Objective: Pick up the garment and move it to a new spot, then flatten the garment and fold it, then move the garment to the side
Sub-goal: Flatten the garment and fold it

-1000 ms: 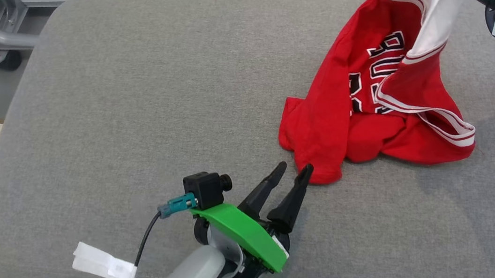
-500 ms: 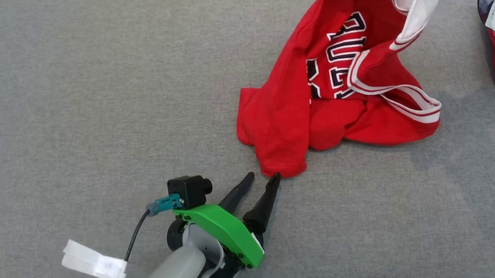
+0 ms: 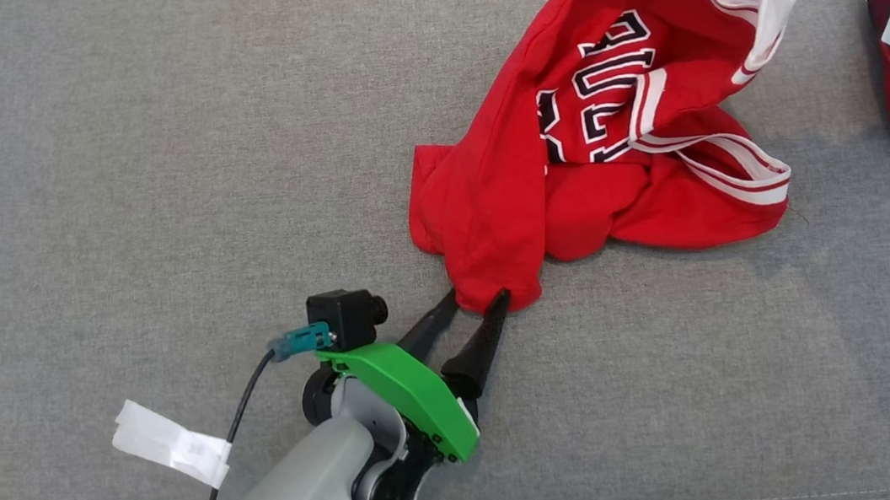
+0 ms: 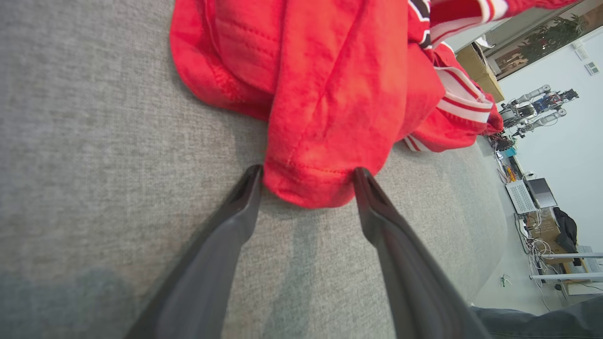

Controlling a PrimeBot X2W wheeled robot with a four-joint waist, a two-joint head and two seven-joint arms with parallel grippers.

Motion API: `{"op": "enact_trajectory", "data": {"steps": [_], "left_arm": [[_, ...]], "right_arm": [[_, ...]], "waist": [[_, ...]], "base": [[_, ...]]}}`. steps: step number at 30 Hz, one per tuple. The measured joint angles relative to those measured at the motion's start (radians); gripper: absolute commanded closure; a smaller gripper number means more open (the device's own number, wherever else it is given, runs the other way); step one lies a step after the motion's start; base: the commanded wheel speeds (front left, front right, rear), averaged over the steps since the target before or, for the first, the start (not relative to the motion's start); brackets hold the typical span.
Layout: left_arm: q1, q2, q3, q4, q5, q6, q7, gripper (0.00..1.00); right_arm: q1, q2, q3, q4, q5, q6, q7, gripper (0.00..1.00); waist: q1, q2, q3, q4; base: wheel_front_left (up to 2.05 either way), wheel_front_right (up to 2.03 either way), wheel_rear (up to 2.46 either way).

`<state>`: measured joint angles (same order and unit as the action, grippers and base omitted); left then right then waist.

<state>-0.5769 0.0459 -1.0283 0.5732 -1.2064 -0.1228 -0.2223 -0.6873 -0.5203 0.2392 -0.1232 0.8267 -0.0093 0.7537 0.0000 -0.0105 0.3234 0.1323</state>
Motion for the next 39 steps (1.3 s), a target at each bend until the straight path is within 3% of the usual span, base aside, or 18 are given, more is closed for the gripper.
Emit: {"op": "enact_trajectory", "data": {"steps": [1, 2, 10, 15, 21, 22, 28, 31, 39], "left_arm": [[0.000, 0.000, -0.010, -0.002, -0.008, 0.000, 0.000, 0.67], [0.000, 0.000, -0.016, -0.003, -0.012, 0.000, 0.000, 0.98], [-0.012, 0.002, -0.036, -0.008, -0.004, 0.000, 0.001, 1.00], [-0.030, 0.047, -0.028, -0.037, 0.018, 0.000, 0.000, 1.00], [-0.026, 0.169, 0.030, -0.117, 0.013, 0.000, -0.009, 1.00], [-0.026, 0.169, 0.030, -0.117, 0.013, 0.000, -0.009, 1.00], [-0.083, 0.347, 0.144, -0.238, 0.031, 0.003, -0.017, 1.00], [-0.185, 0.420, 0.191, -0.270, 0.049, 0.027, -0.016, 1.00], [-0.293, 0.522, 0.213, -0.325, 0.016, 0.043, 0.137, 1.00]], "right_arm": [[0.000, -0.003, -0.003, 0.000, -0.001, 0.000, -0.001, 1.00], [0.001, -0.007, -0.006, 0.001, -0.001, 0.000, -0.007, 1.00], [0.038, -0.010, -0.059, -0.006, 0.004, 0.000, -0.064, 1.00], [0.097, 0.005, -0.071, -0.005, 0.012, 0.016, -0.111, 1.00], [0.126, 0.020, -0.110, -0.044, 0.027, 0.028, -0.169, 1.00], [0.126, 0.020, -0.110, -0.044, 0.027, 0.028, -0.169, 1.00], [0.126, -0.002, -0.177, -0.098, 0.028, 0.016, -0.190, 1.00], [0.125, -0.005, -0.182, -0.100, 0.029, 0.007, -0.192, 1.00], [0.138, 0.125, -0.107, -0.130, 0.081, 0.009, -0.238, 1.00]], "waist": [[0.0000, 0.0000, 0.000, 0.002], [0.0000, 0.0000, -0.001, 0.005], [0.0000, 0.0000, -0.011, 0.031], [0.0000, 0.0000, -0.032, 0.041], [0.0000, 0.0000, -0.066, 0.033], [0.0000, 0.0000, -0.066, 0.033], [0.0000, 0.0000, -0.076, 0.000], [0.0000, 0.0000, -0.063, -0.013], [0.0000, 0.0000, -0.004, -0.059]], "base": [[0.00, 0.00, 0.00], [0.00, 0.00, 0.00], [0.00, 0.00, 0.00], [0.00, 0.00, 0.00], [0.00, 0.00, 0.00], [0.00, 0.00, 0.00], [0.00, 0.00, 0.00], [0.00, 0.00, 0.00], [0.00, 0.00, 0.00]]}}
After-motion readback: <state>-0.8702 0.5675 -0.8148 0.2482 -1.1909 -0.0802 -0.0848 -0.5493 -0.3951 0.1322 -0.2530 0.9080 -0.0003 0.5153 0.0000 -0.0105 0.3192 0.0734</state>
